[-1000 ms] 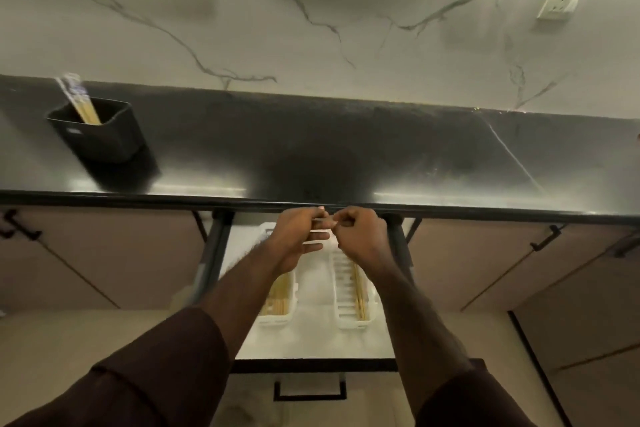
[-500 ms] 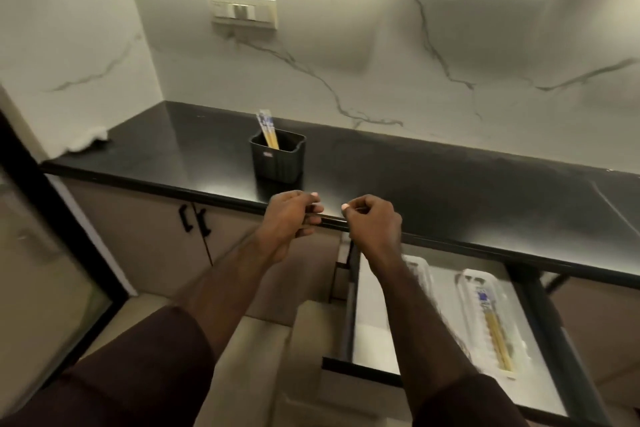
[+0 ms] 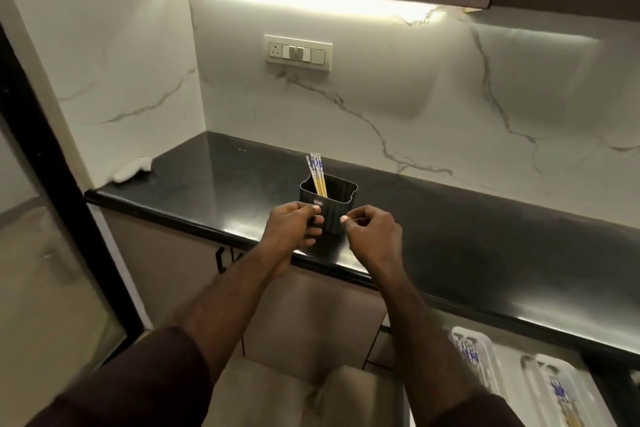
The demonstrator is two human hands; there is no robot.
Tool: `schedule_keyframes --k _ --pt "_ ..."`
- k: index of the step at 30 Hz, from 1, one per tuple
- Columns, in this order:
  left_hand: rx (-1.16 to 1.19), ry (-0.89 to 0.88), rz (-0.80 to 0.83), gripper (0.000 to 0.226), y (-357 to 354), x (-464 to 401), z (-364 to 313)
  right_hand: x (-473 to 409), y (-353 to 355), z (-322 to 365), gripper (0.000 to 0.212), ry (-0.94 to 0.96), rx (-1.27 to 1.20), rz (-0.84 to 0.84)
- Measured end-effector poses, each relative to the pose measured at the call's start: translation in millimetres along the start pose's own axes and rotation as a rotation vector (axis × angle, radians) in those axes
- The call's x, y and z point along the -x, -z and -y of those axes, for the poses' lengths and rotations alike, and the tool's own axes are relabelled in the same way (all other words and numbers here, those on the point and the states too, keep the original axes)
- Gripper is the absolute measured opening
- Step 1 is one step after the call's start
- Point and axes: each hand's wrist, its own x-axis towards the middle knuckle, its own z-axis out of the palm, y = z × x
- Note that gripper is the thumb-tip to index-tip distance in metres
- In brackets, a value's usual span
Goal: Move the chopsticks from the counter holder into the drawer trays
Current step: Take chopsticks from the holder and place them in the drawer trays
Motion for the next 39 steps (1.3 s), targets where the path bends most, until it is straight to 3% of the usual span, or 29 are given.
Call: schedule_keyframes --k 14,27,34,39 --pt "0.046 -0.021 -0.018 0.018 -13 -152 -24 -131 -50 -5 0.014 -0.025 0.065 0.048" --pt "-0.082 0.054 0.062 0.011 -10 -309 -4 -256 -147 -38 0.018 -0.26 0.366 0.062" --pt "-0.071 0.088 0.034 0.017 -6 -341 11 -283 -177 -54 0.021 -0.397 0.494 0.208" --pt "-0.036 0.098 0.023 0.013 -3 -357 13 -291 -188 -63 0.024 -0.45 0.437 0.276"
